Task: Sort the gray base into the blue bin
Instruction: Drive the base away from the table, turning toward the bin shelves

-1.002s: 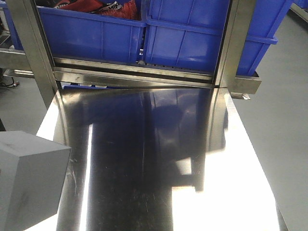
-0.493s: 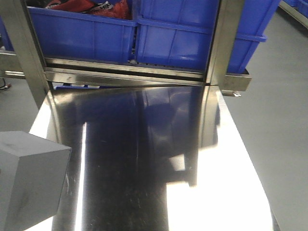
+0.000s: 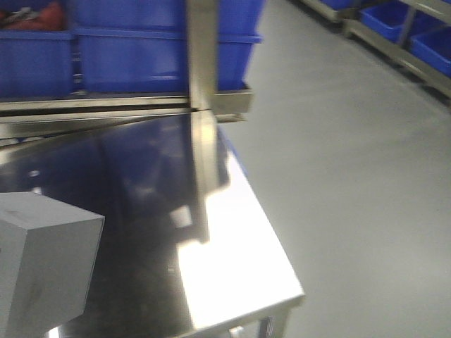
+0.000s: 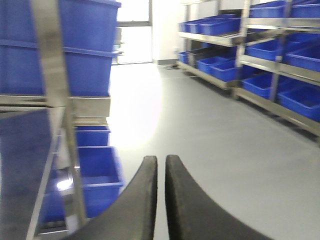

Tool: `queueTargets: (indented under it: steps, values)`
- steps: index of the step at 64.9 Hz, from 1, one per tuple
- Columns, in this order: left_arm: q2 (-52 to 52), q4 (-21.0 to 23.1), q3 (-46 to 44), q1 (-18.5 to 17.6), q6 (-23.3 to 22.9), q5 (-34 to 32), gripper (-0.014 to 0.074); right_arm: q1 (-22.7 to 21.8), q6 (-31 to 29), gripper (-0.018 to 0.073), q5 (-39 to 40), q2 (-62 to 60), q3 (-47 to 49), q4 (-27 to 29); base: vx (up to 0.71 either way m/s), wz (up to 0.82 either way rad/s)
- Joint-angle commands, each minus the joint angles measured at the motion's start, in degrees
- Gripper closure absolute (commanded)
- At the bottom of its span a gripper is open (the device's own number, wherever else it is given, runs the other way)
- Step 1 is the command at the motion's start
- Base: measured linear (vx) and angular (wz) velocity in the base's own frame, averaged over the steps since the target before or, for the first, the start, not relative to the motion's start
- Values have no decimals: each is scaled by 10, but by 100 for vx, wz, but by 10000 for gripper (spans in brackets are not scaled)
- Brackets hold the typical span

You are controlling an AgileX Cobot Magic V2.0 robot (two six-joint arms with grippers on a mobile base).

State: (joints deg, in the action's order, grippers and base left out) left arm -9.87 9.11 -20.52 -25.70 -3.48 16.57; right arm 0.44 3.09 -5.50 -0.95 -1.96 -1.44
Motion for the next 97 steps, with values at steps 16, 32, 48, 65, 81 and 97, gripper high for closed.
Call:
queueTargets:
  steps: [16, 32, 48, 65, 81, 97]
  values:
    - [-6, 8, -16, -4, -2, -62, 589, -2, -4, 564, 46, -5, 2, -4, -11, -81]
    - [-6, 8, -16, -4, -2, -62, 589, -2, -4, 564, 46, -5, 2, -4, -9, -69]
    - [-6, 8, -16, -4, -2, -62, 589, -2, -4, 564, 46, -5, 2, -4, -4, -55]
    - [-6, 8, -16, -4, -2, -62, 589, -2, -4, 564, 46, -5, 2, -4, 0, -42]
    - [-6, 8, -16, -4, -2, -62, 589, -2, -4, 564, 46, -5, 2, -4, 3, -41]
    - [-6, 8, -16, -4, -2, -62, 589, -2, -4, 564, 46, -5, 2, -4, 7, -54]
